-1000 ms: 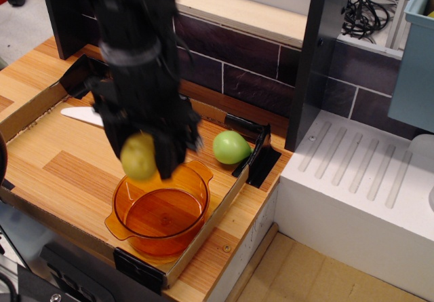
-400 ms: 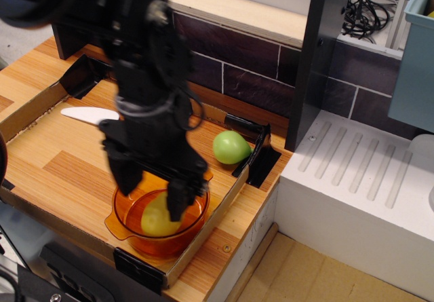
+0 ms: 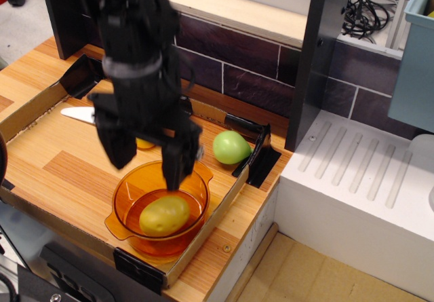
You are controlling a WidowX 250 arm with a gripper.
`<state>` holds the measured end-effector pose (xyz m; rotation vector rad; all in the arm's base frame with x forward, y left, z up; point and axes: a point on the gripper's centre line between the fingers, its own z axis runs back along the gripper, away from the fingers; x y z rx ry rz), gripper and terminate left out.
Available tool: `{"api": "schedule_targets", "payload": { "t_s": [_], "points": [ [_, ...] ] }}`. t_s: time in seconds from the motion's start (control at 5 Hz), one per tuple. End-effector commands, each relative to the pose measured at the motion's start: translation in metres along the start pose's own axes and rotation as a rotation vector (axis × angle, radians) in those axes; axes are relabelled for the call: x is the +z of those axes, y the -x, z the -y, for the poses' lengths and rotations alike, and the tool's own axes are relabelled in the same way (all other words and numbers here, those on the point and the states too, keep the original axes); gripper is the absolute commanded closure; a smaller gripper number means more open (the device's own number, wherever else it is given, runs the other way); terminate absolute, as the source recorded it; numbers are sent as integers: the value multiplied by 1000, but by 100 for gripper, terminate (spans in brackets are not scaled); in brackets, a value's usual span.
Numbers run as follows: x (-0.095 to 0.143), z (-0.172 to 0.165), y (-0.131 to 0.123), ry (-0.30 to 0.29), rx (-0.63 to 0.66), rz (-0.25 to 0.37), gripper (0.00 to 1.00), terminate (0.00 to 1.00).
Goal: Put potato in pot
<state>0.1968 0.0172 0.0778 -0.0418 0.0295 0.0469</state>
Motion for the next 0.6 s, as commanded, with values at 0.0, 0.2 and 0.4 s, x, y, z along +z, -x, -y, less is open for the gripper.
{"api": "schedule_targets", "payload": {
  "t_s": [0.0, 0.2, 0.4],
  "points": [
    [66, -48, -31, -46, 140, 106, 0, 0],
    [66, -48, -31, -46, 140, 106, 0, 0],
    [66, -48, -31, -46, 140, 106, 0, 100]
  ]
}}
